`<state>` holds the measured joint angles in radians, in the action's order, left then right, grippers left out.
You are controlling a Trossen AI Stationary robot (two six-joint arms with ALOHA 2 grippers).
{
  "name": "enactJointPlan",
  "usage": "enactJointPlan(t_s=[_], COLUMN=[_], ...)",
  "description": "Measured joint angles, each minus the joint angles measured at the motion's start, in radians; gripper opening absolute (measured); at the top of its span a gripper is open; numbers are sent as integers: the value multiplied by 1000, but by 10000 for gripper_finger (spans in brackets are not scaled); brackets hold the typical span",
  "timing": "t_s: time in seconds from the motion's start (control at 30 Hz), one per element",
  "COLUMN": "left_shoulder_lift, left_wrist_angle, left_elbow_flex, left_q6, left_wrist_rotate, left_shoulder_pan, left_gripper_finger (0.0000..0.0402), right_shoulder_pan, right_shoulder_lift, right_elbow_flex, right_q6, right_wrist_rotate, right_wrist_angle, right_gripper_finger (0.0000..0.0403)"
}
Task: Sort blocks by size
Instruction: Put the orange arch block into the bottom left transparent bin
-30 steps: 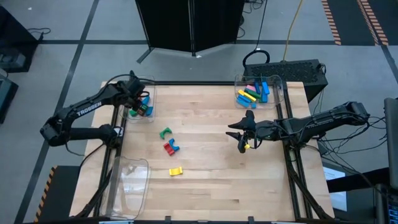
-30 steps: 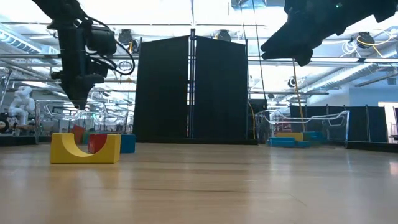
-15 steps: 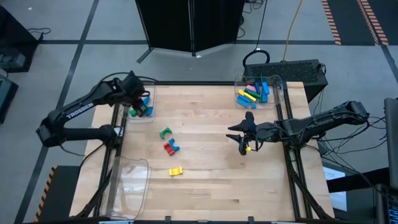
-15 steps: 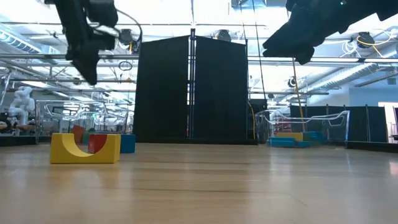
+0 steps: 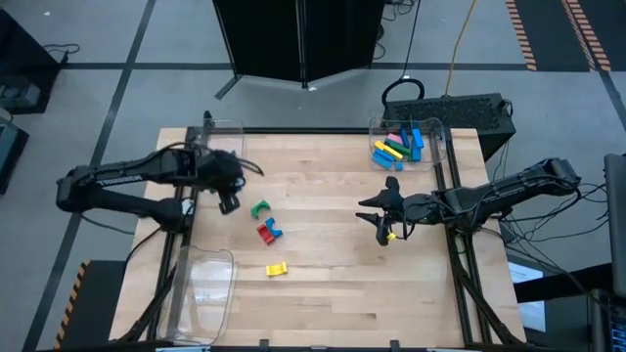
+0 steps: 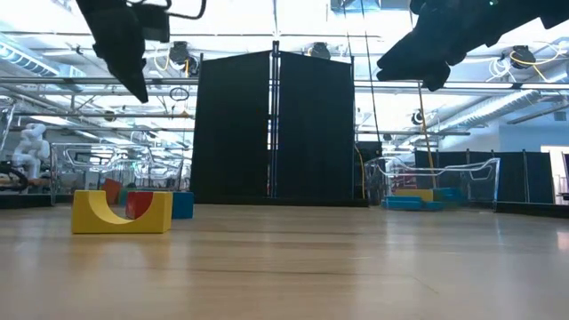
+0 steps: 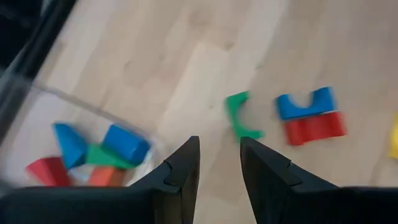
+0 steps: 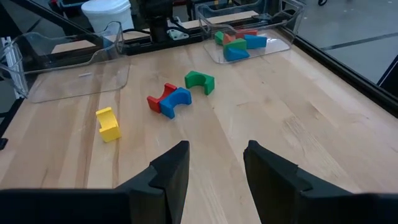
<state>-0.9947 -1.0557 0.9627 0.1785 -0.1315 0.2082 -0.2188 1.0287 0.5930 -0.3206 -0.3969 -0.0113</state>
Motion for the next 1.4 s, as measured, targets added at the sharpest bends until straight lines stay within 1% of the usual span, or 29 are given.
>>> enactJointPlan(t_s=[0.17,0.3,0.47,0.67,0.8,0.9,1.07,1.13,1.23,1.4], left_shoulder_lift=[-17,-58,-149,-281,-370,-434,-524,-551,-583,-615], left_wrist_angle=[63,112,154,238,300,313,309,309,312,317], left_elbow_flex=[0,0,-1,-1,-1,-1,-1,-1,-1,-1], left_q6=[97,157,219,258,288,304,212,181,175,226], left_wrist_rotate=[-4,-5,-5,-9,-45,-46,-29,-25,-24,-38], left_shoulder_pan=[-145,-250,-362,-461,-492,-493,-493,-493,-492,-489], left_gripper_finger=[118,118,118,118,118,118,119,119,119,119], right_shoulder_pan=[0,0,0,0,0,0,0,0,0,0], right_shoulder_lift=[0,0,0,29,65,85,96,96,96,96], right_elbow_flex=[0,0,0,0,0,0,0,0,0,0], right_q6=[0,-5,-11,-16,-16,-30,-34,-34,-34,-34], right_wrist_rotate=[0,0,0,0,2,1,2,1,2,2], right_wrist_angle=[0,0,0,-7,-24,-25,-24,-26,-25,-25], right_gripper_finger=[148,148,148,148,148,148,148,148,148,148])
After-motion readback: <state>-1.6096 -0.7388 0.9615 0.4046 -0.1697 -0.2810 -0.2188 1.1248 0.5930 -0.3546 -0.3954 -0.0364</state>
